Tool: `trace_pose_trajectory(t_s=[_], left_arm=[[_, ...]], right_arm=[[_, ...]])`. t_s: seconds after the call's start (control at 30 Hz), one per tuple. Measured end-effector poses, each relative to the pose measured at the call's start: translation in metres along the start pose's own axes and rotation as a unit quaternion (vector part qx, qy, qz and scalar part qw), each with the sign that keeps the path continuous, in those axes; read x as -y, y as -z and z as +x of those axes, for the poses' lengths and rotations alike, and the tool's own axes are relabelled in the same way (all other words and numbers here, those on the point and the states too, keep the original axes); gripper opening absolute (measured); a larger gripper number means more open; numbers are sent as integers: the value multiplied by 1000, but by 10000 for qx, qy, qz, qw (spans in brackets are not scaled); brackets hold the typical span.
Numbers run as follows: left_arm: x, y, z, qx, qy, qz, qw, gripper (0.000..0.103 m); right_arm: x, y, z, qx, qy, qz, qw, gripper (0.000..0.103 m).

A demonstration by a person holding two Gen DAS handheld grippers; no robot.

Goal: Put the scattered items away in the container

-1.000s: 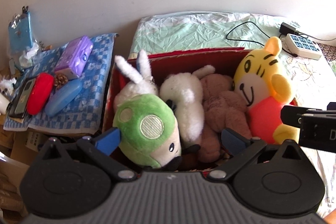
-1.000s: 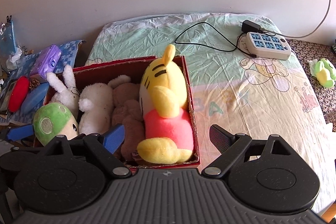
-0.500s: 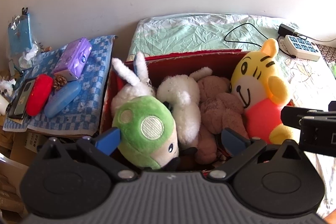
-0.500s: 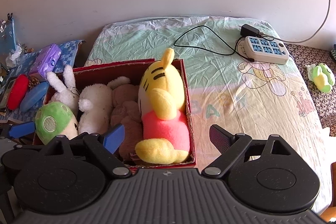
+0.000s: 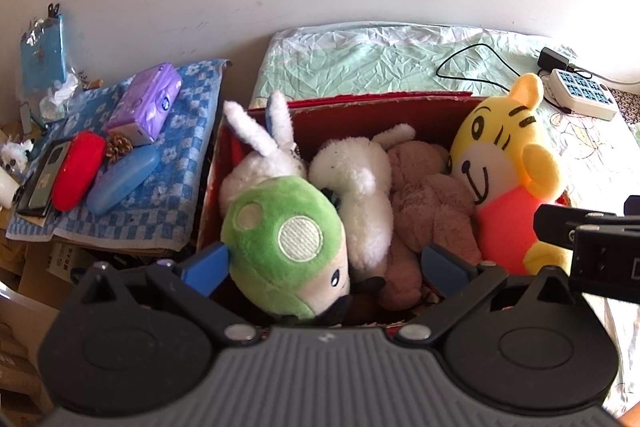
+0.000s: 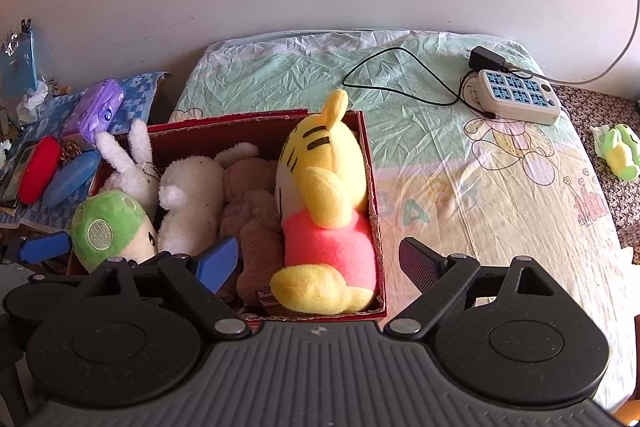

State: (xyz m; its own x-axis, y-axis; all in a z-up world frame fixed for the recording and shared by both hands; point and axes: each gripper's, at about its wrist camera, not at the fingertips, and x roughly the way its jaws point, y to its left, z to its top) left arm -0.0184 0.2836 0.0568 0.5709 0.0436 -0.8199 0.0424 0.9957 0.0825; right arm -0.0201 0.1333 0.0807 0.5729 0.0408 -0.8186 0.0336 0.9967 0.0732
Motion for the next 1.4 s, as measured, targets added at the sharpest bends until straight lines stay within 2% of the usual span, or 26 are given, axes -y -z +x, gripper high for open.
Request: trace_pose_trajectory(t_s=[1.4], left_arm=[[-12,-5,3,48,-62,-190,9998,102]], right_arm=[[-8,-11,6,15,-133,-115,9998,90]])
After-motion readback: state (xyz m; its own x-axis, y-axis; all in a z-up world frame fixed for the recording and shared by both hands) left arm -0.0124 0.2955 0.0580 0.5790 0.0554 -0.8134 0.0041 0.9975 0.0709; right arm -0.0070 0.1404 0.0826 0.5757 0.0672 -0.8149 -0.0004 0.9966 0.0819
